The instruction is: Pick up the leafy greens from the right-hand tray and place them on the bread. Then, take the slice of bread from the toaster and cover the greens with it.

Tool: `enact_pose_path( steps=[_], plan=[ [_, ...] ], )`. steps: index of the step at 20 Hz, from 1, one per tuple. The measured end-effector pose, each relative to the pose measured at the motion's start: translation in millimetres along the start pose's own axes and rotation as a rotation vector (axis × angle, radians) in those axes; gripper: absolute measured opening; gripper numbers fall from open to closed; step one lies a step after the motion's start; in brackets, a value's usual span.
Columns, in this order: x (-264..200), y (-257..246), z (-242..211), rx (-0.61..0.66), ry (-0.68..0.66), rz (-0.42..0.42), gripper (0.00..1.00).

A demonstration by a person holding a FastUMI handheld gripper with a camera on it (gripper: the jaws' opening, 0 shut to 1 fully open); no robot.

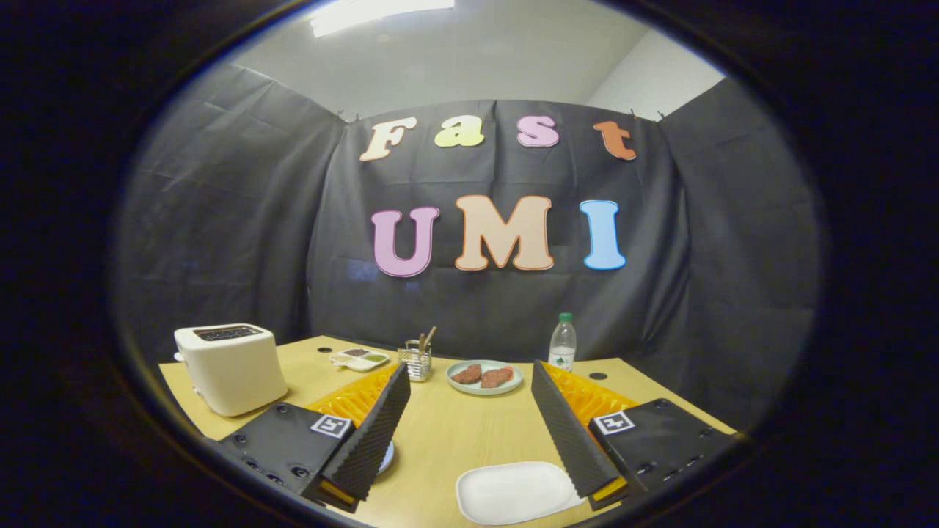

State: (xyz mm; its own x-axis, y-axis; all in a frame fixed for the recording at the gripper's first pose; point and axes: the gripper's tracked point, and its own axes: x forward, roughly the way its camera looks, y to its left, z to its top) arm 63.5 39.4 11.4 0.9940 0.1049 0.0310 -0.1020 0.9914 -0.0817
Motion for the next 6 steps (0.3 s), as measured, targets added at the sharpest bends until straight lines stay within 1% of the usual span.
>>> enact_pose_path(
  steps=[2, 6],
  plan=[
    [-3.9, 0.3, -2.3, 0.02, -0.002, 0.012, 1.0],
    [-9.6, -15.4, 0.0, 0.05, -0.019, -0.003, 1.0]
  ],
)
